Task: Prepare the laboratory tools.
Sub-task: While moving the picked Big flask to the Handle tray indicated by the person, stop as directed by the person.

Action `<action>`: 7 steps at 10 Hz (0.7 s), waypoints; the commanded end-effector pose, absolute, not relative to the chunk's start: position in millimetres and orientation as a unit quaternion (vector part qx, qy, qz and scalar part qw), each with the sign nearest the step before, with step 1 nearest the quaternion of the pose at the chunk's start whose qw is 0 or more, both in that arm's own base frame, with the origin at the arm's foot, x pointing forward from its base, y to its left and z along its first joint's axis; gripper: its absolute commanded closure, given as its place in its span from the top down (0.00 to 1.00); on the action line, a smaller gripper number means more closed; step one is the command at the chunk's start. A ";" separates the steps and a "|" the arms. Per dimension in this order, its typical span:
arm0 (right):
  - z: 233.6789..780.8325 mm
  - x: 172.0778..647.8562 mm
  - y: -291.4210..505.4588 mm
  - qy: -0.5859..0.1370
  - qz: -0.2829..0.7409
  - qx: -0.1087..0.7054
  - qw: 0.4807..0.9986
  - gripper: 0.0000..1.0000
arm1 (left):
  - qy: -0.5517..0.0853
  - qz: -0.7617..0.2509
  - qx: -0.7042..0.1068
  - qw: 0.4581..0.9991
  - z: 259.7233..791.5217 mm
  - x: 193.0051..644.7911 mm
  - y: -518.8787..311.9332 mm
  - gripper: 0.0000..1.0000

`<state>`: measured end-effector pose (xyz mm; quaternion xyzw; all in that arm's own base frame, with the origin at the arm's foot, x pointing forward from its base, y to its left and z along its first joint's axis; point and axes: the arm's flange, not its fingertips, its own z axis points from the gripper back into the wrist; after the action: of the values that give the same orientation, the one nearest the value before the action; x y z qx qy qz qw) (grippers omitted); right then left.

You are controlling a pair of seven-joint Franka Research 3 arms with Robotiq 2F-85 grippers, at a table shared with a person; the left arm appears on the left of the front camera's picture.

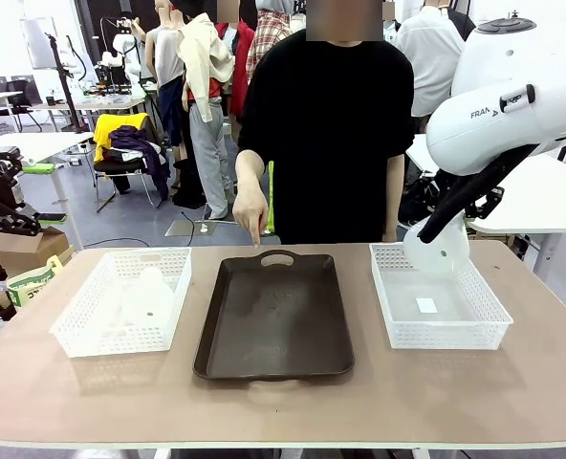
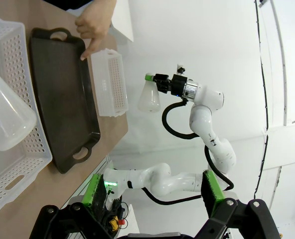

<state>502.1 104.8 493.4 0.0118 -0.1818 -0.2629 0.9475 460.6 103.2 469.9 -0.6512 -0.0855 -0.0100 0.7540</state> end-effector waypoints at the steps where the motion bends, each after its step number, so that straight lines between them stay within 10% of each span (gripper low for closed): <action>1: 493.3 503.2 105.9 -0.180 -0.262 0.012 0.948 0.00 | -0.088 -0.011 -0.652 0.753 471.8 460.0 104.4 1.00; 7: 503.9 504.5 128.1 -0.182 -0.243 0.014 0.953 0.00 | -0.088 -0.011 -0.652 0.753 471.8 460.0 104.4 1.00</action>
<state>501.0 116.1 496.7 0.0125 -0.1850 -0.2527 0.9496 460.6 103.1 469.9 -0.6512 -0.0855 -0.0100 0.7540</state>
